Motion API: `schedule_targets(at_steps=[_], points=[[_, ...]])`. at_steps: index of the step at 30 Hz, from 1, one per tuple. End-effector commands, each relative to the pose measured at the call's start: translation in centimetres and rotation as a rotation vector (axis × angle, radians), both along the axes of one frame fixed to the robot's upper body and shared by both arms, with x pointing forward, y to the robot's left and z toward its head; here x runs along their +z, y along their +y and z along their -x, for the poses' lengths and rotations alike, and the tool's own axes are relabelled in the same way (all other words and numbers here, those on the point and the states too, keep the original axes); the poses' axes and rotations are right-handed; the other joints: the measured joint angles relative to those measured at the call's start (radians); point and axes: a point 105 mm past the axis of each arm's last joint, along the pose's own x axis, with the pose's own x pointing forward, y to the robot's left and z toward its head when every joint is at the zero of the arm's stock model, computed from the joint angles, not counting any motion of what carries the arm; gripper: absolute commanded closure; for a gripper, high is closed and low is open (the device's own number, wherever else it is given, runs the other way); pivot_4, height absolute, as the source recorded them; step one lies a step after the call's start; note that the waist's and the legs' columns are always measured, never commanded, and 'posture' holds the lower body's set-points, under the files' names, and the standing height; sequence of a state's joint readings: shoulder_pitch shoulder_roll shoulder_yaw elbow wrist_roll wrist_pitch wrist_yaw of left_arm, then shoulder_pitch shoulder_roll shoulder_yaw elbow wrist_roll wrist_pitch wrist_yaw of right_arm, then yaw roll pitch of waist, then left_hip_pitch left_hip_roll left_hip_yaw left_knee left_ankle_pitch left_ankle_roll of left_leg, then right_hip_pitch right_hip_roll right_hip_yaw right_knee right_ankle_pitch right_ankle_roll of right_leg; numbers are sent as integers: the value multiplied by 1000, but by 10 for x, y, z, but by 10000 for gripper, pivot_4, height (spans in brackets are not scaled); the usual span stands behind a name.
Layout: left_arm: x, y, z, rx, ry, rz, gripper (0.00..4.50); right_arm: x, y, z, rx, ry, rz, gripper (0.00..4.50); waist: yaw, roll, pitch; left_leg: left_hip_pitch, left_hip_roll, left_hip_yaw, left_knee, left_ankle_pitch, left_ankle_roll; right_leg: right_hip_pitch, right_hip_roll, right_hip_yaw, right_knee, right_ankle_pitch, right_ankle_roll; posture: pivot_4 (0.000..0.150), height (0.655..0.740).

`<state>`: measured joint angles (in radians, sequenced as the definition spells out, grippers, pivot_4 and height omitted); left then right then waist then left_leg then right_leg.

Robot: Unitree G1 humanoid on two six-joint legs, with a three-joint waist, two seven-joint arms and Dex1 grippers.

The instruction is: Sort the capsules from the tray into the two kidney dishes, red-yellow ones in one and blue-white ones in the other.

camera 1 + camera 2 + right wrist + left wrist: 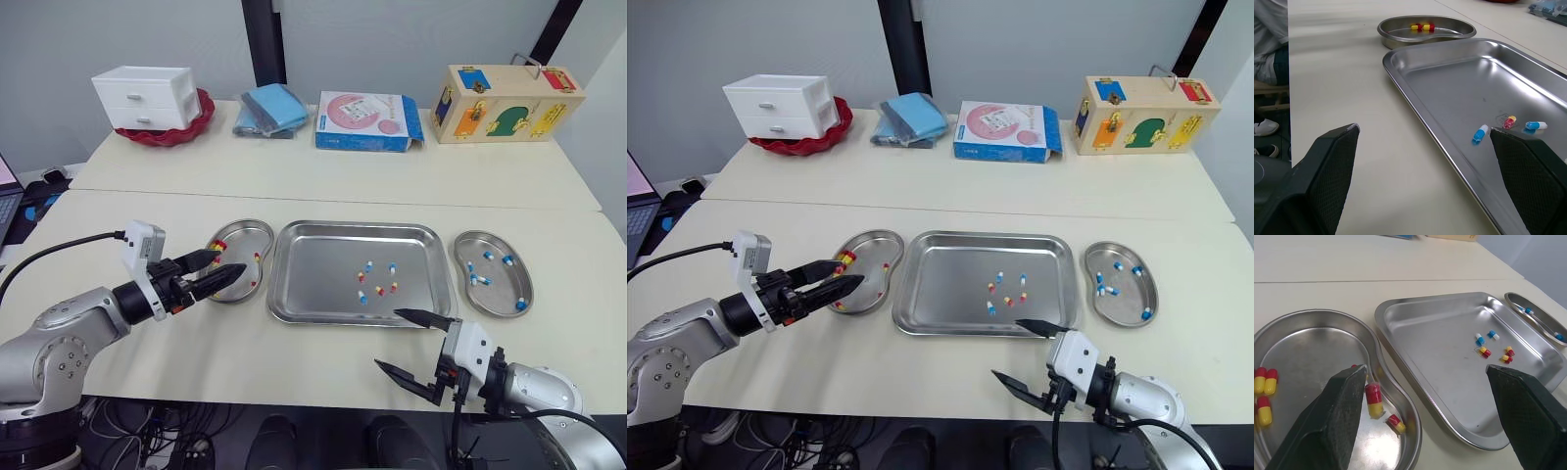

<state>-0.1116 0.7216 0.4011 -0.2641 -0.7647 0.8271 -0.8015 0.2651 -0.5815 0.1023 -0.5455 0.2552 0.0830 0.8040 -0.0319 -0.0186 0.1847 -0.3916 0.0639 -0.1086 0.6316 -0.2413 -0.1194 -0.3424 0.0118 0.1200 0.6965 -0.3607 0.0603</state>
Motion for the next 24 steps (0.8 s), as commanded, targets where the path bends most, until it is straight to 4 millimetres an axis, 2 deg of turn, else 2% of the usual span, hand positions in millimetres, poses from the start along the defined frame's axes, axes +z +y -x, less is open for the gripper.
schedule_targets(at_steps=[1,4,7,11,17,20,22,24], points=[[6,6,-3,18,-83,-73,4842,8,4,3,17,-38,-11,0,0,0,0,0,0,0,0,0,0,0,0,0,0,0,0,1500,7400],[0,6,-8,27,-144,-151,4842,7,4,3,16,-36,-12,0,1,0,0,0,0,0,0,0,0,0,0,0,0,0,0,1500,7400],[-10,7,-13,11,-215,-278,292,7,4,3,17,-34,-11,0,1,0,0,0,0,0,0,0,0,0,0,0,0,0,0,1500,7400],[-14,-3,-9,-83,-314,-355,292,7,4,3,16,-33,-10,0,1,0,0,-1,0,0,0,0,0,0,0,0,0,0,0,1500,7400],[-12,1,-11,-60,-361,-350,292,7,4,5,12,-31,-10,0,0,0,0,0,0,0,0,0,0,0,0,0,0,0,0,1500,7400],[-18,0,-4,-153,-466,-517,292,7,4,4,11,-31,-10,0,0,0,0,-1,0,0,0,0,0,-1,0,0,0,0,0,1500,7400],[-21,6,-9,-78,-408,-447,292,7,5,4,11,-31,-10,0,0,0,0,0,0,1,0,0,0,-1,0,0,0,0,0,1500,7400],[-23,14,-14,25,-290,-292,292,8,5,4,11,-32,-10,0,0,0,0,0,0,1,-1,0,0,0,0,0,0,0,0,1500,7400]])
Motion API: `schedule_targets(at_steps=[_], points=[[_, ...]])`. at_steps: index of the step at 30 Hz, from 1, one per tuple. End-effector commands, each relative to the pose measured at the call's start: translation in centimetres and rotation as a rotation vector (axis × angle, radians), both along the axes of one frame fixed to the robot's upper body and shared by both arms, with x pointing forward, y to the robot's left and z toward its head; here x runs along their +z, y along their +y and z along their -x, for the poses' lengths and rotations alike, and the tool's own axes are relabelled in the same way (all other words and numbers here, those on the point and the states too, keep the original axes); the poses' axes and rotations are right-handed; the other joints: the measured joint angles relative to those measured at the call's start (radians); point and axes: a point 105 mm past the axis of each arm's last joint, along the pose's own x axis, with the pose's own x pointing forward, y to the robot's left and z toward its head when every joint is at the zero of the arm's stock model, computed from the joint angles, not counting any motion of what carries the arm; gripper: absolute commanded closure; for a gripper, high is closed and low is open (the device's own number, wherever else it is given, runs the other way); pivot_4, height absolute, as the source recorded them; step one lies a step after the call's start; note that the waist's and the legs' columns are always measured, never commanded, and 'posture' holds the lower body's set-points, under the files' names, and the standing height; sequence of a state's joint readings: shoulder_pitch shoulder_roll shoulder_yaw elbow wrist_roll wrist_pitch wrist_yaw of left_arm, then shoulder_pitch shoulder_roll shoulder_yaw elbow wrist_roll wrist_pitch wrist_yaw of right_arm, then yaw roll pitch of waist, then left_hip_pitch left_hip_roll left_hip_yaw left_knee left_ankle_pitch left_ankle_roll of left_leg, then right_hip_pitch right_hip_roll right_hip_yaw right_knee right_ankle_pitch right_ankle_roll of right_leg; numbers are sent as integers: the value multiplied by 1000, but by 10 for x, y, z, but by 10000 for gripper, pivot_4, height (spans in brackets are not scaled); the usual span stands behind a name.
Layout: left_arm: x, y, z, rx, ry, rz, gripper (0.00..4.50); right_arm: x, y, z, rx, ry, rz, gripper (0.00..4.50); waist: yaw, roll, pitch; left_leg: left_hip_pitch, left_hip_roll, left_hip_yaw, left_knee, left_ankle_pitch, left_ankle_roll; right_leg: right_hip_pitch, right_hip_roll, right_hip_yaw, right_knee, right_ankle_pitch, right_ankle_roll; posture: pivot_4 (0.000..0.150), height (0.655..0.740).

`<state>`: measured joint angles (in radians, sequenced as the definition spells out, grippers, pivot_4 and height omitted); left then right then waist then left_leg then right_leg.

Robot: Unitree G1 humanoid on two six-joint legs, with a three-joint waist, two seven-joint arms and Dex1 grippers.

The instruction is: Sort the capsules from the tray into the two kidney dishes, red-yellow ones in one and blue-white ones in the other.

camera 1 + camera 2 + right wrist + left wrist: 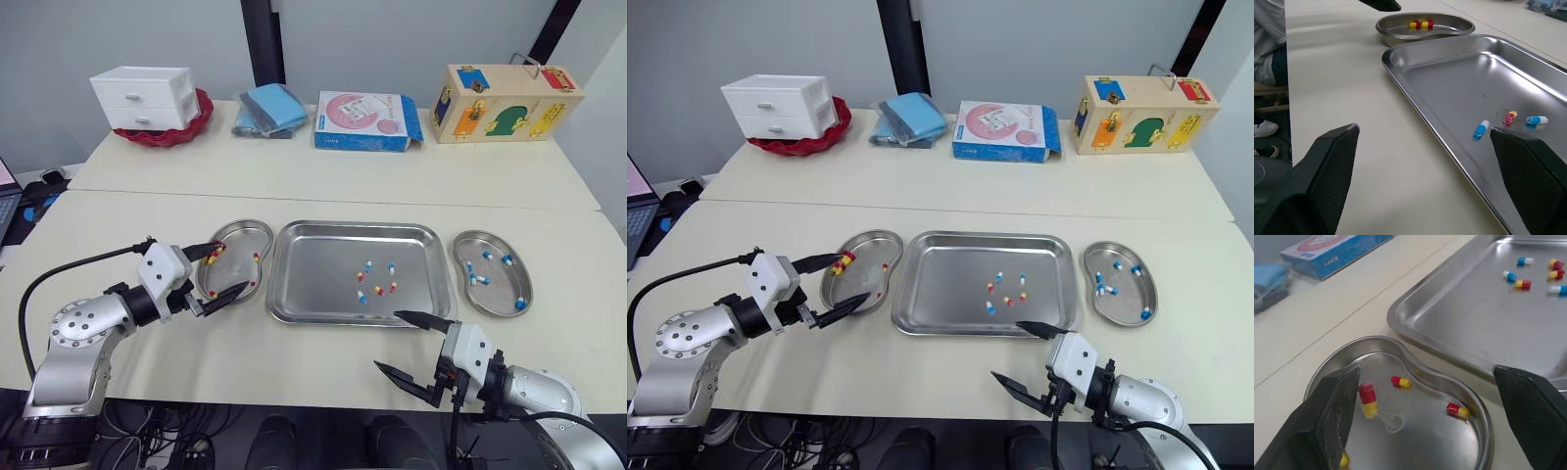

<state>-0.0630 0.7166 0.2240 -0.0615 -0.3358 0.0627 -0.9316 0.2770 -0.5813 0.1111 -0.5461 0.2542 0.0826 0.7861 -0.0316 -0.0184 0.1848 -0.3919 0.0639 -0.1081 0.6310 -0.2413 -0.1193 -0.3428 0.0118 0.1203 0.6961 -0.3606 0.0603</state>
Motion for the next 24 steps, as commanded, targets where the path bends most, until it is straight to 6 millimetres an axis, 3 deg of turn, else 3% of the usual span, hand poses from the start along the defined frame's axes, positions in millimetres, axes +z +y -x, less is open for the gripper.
schedule_targets(at_steps=[1,8,11,14,16,19,24], points=[[1,10,-5,108,95,179,292,10,4,3,24,-43,-6,0,0,0,0,0,0,0,0,0,0,0,0,0,0,0,0,1500,7400],[9,2,2,86,246,356,292,9,3,3,20,-41,-3,0,0,0,0,0,0,0,0,0,0,0,0,0,0,0,0,1500,7400],[7,9,-3,98,97,127,292,9,3,3,21,-40,-3,0,0,0,0,0,0,0,0,0,0,0,0,0,0,0,0,1500,7400],[7,10,-8,126,124,190,292,9,3,3,22,-41,-4,0,1,0,0,0,0,0,0,0,0,0,0,0,0,0,0,1500,7400],[8,0,-2,26,33,51,292,9,3,3,22,-40,-4,0,1,0,0,0,0,0,0,0,0,0,0,0,0,0,0,1500,7400],[18,5,-11,120,84,263,292,8,4,4,22,-39,-4,0,1,0,0,0,0,0,0,0,0,0,0,0,0,0,0,1500,7400],[22,4,-6,91,127,301,292,8,4,4,20,-39,-5,0,0,0,0,0,0,0,0,0,0,0,0,0,0,0,0,1500,7400]])
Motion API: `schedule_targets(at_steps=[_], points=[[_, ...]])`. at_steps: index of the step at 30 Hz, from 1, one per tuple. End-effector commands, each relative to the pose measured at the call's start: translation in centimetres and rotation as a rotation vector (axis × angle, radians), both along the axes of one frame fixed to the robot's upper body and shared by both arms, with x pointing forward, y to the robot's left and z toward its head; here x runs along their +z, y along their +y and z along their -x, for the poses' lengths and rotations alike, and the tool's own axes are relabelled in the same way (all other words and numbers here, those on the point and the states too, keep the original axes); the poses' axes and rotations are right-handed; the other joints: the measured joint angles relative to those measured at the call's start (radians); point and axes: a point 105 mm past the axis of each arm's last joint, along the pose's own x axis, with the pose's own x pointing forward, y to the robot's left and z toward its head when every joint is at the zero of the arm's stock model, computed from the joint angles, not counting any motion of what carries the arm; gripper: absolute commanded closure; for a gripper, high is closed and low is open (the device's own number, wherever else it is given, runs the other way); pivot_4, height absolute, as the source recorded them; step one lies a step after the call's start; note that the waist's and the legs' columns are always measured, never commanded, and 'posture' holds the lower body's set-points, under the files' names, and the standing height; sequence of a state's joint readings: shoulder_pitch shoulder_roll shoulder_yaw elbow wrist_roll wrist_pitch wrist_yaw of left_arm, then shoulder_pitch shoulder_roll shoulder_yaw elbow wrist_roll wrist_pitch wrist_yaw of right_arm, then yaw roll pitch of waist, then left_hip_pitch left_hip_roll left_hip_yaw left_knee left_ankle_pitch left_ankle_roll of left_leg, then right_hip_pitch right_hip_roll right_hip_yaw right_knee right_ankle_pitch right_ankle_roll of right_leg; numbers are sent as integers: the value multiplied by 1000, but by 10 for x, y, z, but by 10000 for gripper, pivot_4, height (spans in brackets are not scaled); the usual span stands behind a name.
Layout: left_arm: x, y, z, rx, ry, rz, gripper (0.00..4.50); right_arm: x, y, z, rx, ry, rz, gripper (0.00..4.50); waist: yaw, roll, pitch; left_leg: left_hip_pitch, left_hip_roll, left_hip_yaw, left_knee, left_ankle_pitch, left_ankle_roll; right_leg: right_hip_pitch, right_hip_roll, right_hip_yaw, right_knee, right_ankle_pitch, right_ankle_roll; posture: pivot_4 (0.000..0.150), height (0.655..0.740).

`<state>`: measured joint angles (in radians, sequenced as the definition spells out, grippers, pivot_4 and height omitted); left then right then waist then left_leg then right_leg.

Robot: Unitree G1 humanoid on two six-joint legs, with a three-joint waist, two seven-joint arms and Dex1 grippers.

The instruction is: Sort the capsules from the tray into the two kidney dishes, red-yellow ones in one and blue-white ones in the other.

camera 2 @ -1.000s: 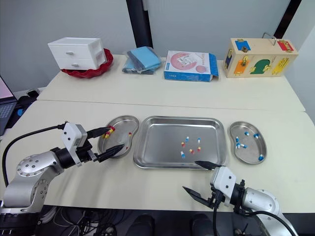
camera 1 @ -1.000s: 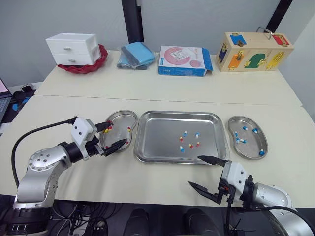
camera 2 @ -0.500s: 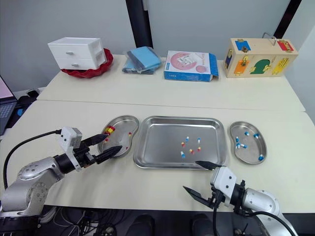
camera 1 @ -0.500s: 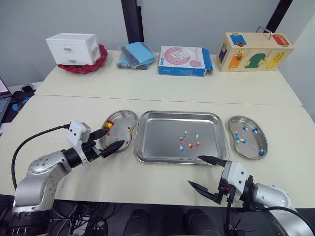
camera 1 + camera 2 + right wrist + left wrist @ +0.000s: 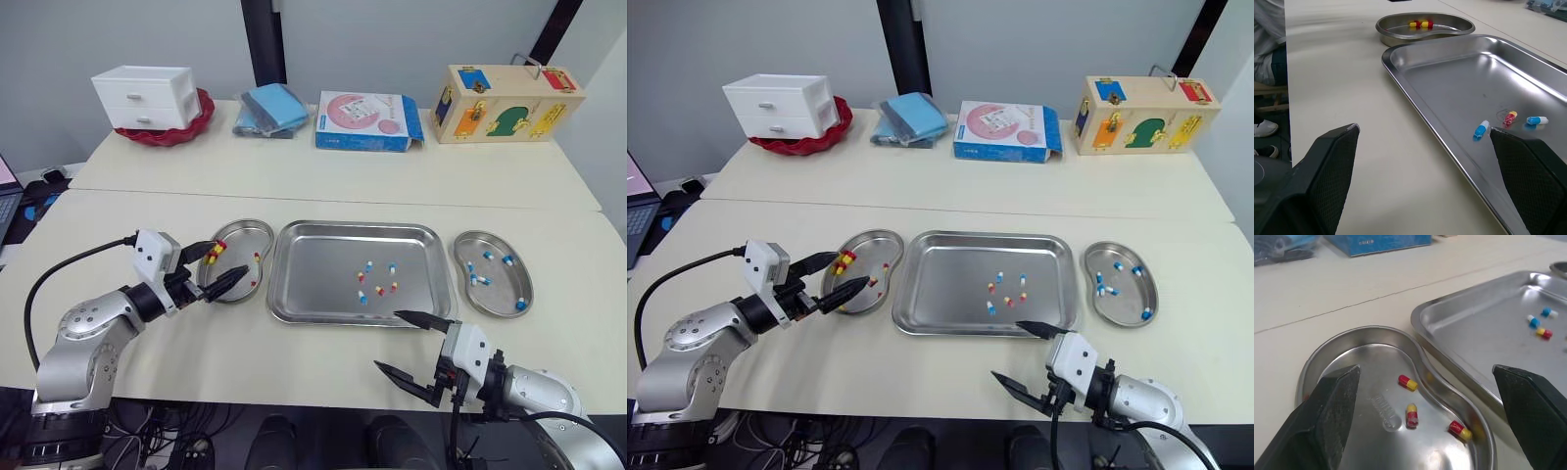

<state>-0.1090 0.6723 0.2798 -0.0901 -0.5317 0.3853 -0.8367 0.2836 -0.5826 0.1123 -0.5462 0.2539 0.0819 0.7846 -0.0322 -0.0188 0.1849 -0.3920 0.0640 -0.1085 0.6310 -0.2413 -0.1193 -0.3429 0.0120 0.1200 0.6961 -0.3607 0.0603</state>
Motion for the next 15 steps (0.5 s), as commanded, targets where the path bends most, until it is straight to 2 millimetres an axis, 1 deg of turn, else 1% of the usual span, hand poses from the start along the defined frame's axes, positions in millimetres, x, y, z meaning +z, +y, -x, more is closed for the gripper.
schedule_targets(at_steps=[1,5,7,11,14,15], points=[[19,0,7,-27,-46,-5,292,10,4,3,19,-48,-5,0,0,0,0,0,0,0,0,0,0,0,0,0,0,0,0,1500,7400],[23,15,19,12,-65,-72,292,14,-2,1,-1,-62,0,0,-3,0,0,0,0,0,0,0,0,0,0,0,0,0,0,1500,7400],[21,22,32,14,-44,-109,292,16,-7,2,-11,-64,7,0,-2,0,0,0,0,0,-1,0,0,0,0,0,0,0,0,1500,7400],[10,33,66,-1,29,-184,292,23,-23,5,-48,-51,29,0,-1,0,0,0,0,1,-1,0,0,0,-1,1,-2,0,0,1500,7400],[1,40,83,9,80,-208,292,27,-40,8,-77,-18,50,0,1,0,0,0,0,1,-1,0,0,0,-1,1,-2,0,0,1500,7400],[-4,44,89,16,100,-210,292,27,-48,11,-84,1,68,0,3,-1,0,0,0,1,-1,0,0,1,-1,1,-2,0,0,1500,7400]])
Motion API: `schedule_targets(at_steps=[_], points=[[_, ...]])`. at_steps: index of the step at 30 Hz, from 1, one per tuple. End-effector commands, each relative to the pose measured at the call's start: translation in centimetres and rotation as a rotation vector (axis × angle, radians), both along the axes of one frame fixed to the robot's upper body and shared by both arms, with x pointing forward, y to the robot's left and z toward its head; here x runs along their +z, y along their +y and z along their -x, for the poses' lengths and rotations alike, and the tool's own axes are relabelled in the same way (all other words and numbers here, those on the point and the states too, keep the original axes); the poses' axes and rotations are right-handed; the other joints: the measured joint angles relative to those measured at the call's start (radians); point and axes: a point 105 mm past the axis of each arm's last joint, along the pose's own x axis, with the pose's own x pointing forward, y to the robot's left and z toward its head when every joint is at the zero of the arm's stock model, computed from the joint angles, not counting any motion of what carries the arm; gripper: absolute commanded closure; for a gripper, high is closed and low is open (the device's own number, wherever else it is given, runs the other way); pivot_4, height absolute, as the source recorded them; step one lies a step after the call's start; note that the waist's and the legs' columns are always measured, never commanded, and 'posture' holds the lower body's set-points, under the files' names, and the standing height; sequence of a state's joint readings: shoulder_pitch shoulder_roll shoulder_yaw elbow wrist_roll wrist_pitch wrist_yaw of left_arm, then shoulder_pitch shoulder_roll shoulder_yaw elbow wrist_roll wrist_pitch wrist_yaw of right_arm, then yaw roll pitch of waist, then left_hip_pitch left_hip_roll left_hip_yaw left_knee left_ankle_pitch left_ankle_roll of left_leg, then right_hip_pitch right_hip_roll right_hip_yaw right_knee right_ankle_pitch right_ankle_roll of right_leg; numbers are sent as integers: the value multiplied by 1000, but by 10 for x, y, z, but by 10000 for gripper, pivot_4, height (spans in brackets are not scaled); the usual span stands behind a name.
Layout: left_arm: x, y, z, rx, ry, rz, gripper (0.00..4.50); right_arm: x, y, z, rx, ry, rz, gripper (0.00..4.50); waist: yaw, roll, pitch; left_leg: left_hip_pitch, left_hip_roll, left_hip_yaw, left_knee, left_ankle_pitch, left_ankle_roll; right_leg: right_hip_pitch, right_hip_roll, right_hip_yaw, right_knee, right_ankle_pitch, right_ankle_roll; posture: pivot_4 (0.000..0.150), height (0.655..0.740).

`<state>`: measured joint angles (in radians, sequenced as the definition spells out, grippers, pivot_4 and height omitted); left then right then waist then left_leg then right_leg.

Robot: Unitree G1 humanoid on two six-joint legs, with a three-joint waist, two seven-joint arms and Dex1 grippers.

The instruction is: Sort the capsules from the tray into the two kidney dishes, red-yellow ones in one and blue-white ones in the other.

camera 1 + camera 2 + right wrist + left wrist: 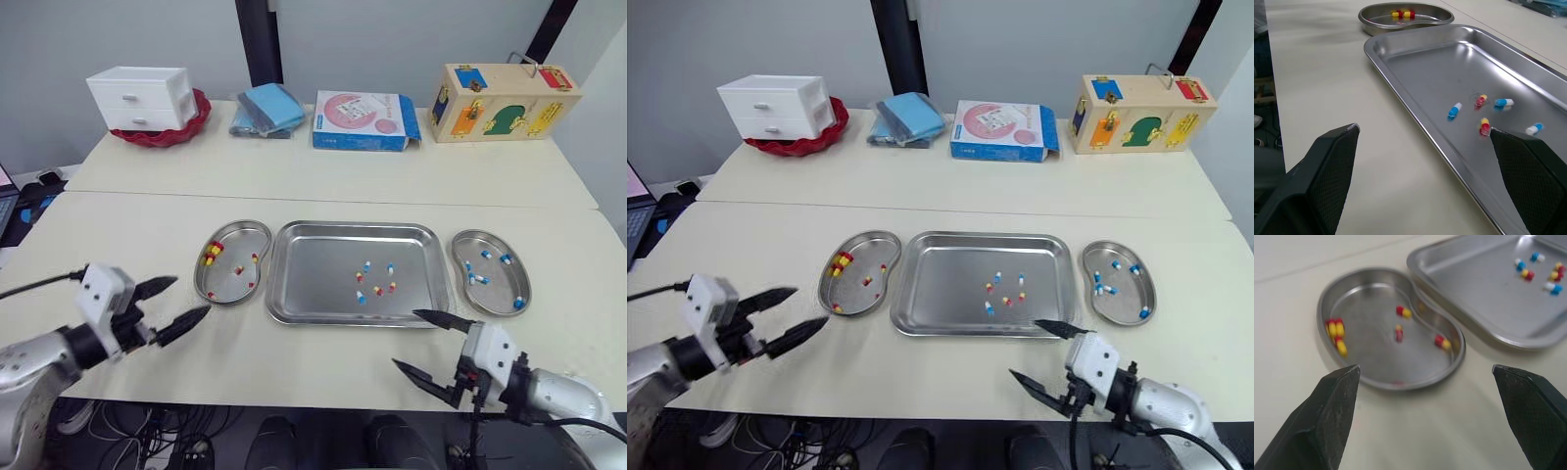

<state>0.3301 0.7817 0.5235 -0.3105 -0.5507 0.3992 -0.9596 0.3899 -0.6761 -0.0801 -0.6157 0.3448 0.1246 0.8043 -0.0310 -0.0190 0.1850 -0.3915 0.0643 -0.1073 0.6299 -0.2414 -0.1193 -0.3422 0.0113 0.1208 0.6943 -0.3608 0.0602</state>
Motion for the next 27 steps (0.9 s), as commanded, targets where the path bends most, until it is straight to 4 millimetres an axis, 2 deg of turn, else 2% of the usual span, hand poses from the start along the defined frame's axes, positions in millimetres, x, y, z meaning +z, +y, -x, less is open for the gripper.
schedule_targets(at_steps=[1,8,11,21,24,27], points=[[8,6,12,-8,-32,-41,292,14,-16,7,-2,3,19,0,3,-1,0,0,0,0,0,0,0,0,0,0,0,0,0,1500,7400],[-11,26,31,83,6,-54,292,12,-82,21,-109,105,150,0,1,-1,0,0,0,1,0,0,0,0,0,1,-2,0,0,1500,7400],[-22,29,40,121,23,-51,292,4,-100,27,-119,147,200,0,-1,-2,0,0,0,2,-1,0,0,1,0,1,-4,0,0,1500,7400],[-30,26,49,138,51,-49,292,-3,-113,23,-134,156,223,0,-2,-3,0,0,0,2,-1,0,0,1,0,2,-7,0,0,1500,7400],[-26,11,47,35,45,-63,292,-3,-111,23,-131,152,229,0,-2,-3,0,0,0,2,-1,0,0,1,0,2,-7,0,0,1500,7400],[-21,-12,42,-95,33,-53,292,-2,-110,27,-125,158,234,0,0,-3,0,0,0,2,-1,0,0,1,0,2,-7,0,0,1500,7400]])
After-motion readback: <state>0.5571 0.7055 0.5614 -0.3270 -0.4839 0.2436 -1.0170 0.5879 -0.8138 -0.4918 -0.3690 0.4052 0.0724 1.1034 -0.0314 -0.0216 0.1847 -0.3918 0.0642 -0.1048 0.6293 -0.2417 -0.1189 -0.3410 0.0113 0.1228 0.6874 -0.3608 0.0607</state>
